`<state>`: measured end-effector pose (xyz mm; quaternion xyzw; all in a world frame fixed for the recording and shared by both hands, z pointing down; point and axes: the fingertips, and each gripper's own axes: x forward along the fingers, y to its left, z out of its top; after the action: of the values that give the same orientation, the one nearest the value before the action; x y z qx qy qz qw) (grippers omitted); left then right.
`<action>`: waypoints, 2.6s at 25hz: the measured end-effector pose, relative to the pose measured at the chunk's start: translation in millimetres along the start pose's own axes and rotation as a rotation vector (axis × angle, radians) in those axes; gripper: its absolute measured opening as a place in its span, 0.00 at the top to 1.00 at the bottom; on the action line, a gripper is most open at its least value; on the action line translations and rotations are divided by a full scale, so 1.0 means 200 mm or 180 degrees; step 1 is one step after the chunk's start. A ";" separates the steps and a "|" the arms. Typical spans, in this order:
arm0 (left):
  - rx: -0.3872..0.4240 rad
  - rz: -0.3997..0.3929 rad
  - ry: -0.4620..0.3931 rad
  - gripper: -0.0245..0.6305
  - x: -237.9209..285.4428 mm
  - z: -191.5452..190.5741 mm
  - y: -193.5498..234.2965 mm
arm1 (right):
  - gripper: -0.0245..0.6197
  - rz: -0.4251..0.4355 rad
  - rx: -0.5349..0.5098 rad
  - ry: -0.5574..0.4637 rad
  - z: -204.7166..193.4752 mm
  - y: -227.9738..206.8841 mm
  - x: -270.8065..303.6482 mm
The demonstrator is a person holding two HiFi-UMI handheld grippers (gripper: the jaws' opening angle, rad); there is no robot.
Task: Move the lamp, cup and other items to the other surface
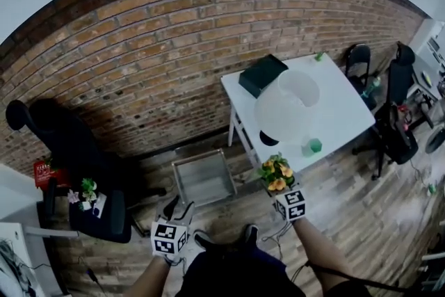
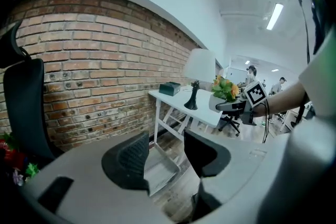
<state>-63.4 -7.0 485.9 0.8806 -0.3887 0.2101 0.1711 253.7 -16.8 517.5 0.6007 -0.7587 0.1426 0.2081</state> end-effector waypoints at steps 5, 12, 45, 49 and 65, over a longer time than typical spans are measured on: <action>-0.0019 0.0167 0.0079 0.65 0.01 -0.03 -0.11 | 0.42 -0.0014 -0.0031 0.0059 -0.06 -0.21 0.03; -0.0138 0.0485 0.0129 0.65 -0.02 -0.03 -0.18 | 0.42 0.0044 -0.0092 0.0122 -0.14 -0.42 0.13; -0.0317 0.0530 0.0106 0.65 0.13 -0.02 -0.55 | 0.40 0.0178 0.0170 0.0318 -0.53 -0.54 -0.02; -0.0300 0.0375 0.0044 0.65 0.11 -0.04 -0.52 | 0.47 0.0201 0.0433 0.0315 -0.53 -0.40 -0.14; -0.0155 0.0310 -0.0606 0.86 -0.45 0.15 -0.16 | 0.92 0.0519 0.0089 -0.0607 0.28 0.56 -0.43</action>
<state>-87.7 54.7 411.4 0.8722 -0.4506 0.1240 0.1443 152.8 56.1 430.0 0.5506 -0.8193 0.1119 0.1144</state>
